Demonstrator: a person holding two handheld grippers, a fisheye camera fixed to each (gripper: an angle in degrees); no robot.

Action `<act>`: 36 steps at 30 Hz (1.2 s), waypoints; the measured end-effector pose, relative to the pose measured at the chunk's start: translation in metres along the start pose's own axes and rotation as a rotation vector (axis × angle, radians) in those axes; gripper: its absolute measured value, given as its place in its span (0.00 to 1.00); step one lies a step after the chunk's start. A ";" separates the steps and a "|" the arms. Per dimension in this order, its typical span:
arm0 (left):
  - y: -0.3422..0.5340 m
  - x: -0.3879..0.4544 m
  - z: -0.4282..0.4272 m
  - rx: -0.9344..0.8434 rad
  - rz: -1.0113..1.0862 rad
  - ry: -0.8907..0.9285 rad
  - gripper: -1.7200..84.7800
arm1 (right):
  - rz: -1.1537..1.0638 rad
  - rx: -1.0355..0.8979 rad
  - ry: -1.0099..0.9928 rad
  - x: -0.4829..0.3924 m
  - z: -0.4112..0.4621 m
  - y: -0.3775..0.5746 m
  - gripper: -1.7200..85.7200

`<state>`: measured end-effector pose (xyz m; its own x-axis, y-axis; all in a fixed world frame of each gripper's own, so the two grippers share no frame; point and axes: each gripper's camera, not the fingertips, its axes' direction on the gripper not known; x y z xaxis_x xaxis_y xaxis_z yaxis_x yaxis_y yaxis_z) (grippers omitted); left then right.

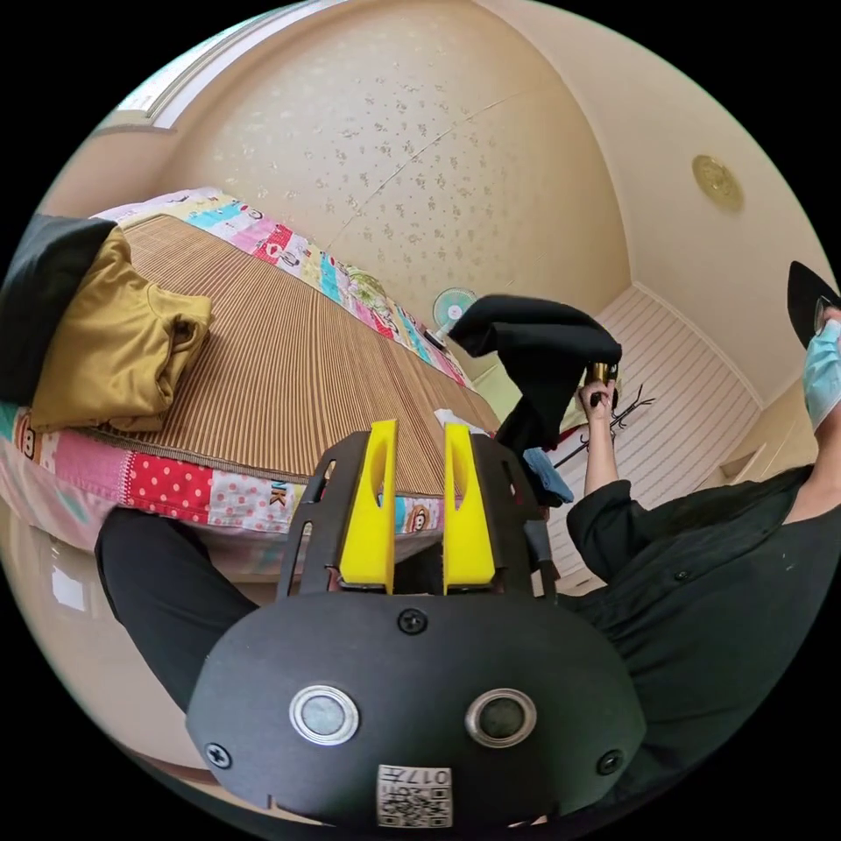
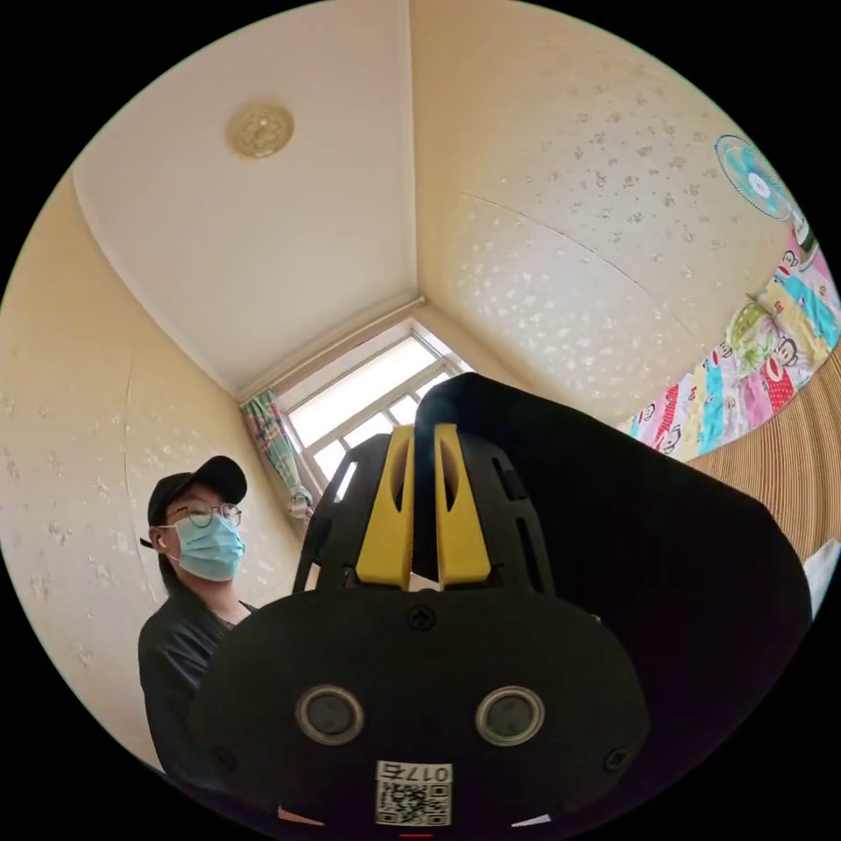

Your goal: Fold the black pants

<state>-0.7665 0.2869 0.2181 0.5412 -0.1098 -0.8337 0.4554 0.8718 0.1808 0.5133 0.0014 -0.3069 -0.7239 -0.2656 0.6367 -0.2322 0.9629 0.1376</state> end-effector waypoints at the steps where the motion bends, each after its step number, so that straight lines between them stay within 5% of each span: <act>1: 0.000 0.000 -0.001 0.013 0.003 -0.009 0.12 | -0.003 -0.008 0.051 0.000 -0.012 0.011 0.05; 8: 0.005 -0.033 0.038 -0.127 -0.110 0.065 0.12 | 0.485 -0.356 0.633 0.090 -0.071 0.163 0.06; 14: -0.019 -0.026 0.092 -0.283 -0.060 0.101 0.13 | 0.706 -0.299 0.547 0.094 -0.097 0.263 0.06; 22: -0.073 0.017 0.265 -0.586 0.097 0.210 0.20 | 0.569 -0.453 0.588 0.080 -0.067 0.246 0.07; 29: -0.083 -0.033 0.409 -0.759 -0.408 0.306 0.25 | 0.352 -0.518 0.403 0.015 -0.065 0.242 0.06; 33: -0.037 -0.032 0.423 -0.721 -0.566 0.553 0.14 | 0.268 -0.730 0.379 -0.022 -0.088 0.254 0.05; 36: -0.019 0.017 0.406 -0.647 -0.326 0.595 0.08 | 0.310 -0.912 0.444 -0.043 -0.111 0.241 0.04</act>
<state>-0.4790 0.0751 0.4127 -0.0764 -0.2890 -0.9543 -0.0573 0.9568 -0.2852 0.5610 0.2502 -0.2171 -0.3225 -0.1378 0.9365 0.6306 0.7066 0.3211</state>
